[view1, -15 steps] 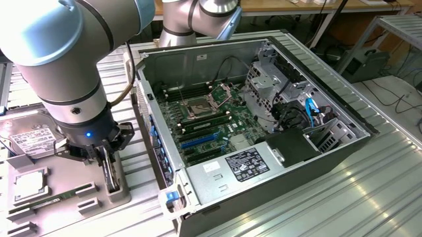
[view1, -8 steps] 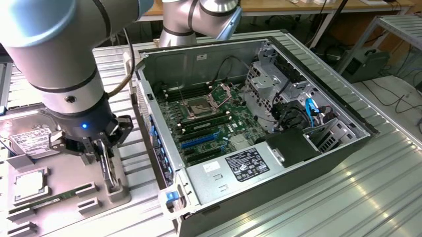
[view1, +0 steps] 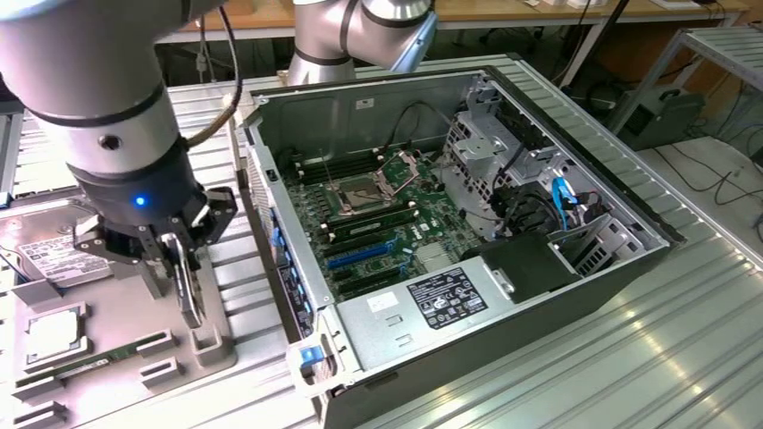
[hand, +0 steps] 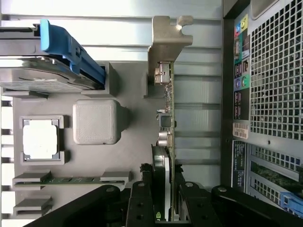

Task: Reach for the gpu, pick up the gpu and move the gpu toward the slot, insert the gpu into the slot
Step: 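Pick up the gpu and move the gpu toward the slot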

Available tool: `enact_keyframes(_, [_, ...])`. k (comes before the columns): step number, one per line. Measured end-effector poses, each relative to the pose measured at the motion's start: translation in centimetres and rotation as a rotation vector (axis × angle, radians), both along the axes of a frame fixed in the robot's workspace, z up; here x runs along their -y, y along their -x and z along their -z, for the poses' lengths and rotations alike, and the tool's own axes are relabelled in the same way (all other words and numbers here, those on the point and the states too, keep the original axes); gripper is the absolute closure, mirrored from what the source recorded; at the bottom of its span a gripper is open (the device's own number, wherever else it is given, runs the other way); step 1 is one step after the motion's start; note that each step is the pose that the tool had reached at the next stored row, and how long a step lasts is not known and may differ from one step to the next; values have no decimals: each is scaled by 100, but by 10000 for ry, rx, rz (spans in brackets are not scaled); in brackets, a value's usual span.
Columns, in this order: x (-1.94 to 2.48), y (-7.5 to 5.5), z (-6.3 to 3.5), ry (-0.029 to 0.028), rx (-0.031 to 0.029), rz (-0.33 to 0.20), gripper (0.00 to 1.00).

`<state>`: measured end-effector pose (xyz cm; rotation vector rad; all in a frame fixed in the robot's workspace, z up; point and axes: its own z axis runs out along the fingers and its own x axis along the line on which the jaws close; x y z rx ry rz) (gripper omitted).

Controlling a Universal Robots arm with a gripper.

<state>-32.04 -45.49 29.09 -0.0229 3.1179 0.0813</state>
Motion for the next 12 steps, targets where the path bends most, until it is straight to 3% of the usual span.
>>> enact_keyframes(12, [0,0,-545,0,0,0,73])
